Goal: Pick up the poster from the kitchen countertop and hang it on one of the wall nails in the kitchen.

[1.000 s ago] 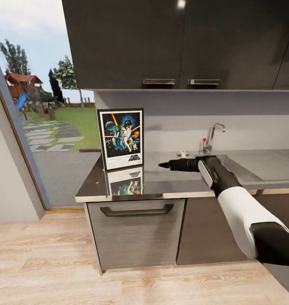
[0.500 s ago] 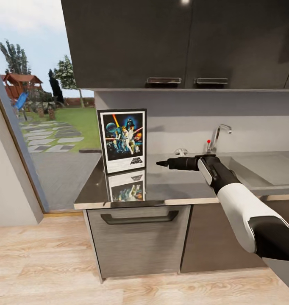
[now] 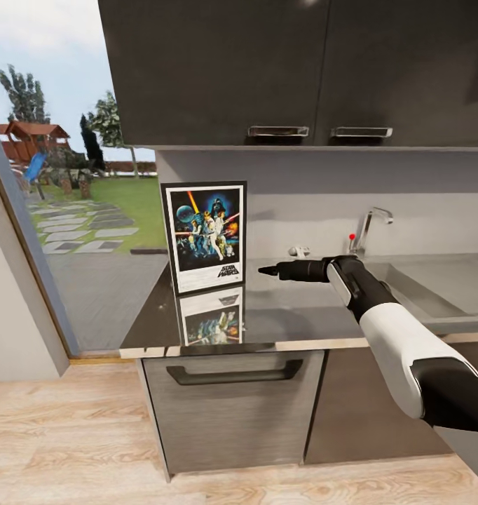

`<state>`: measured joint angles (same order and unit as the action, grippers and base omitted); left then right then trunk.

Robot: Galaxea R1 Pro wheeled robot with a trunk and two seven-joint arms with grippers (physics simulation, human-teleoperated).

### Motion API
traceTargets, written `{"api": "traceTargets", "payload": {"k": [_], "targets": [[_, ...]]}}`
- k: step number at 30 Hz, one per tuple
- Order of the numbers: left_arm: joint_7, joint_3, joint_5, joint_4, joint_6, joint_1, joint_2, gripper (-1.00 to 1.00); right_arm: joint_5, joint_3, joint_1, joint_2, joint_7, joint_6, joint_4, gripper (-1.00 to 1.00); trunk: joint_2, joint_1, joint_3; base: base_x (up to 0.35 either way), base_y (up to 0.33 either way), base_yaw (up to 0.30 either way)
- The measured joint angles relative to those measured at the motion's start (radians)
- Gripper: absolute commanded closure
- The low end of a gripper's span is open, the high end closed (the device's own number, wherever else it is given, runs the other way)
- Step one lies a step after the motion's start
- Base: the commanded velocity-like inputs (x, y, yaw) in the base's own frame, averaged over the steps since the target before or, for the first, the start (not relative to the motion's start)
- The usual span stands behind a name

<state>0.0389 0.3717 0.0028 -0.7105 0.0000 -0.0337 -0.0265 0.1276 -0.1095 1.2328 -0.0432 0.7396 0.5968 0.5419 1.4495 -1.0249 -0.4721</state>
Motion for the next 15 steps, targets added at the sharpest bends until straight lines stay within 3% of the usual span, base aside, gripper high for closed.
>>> {"api": "traceTargets", "payload": {"k": [9, 15], "targets": [[0.0, 0.0, 0.0, 0.0, 0.001, 0.0, 0.0, -1.0, 0.0, -0.001, 0.0, 0.001, -0.003, -0.041, -0.001, -1.0, 0.0, 0.001, 0.0, 0.243, 0.001, 0.0], [0.0, 0.01, 0.0, -0.001, 0.001, 0.0, 0.0, -1.0, -0.001, -0.002, 0.0, 0.001, -0.006, -0.047, -0.002, -1.0, 0.0, 0.0, -0.001, 0.103, 0.0, 0.0]]}}
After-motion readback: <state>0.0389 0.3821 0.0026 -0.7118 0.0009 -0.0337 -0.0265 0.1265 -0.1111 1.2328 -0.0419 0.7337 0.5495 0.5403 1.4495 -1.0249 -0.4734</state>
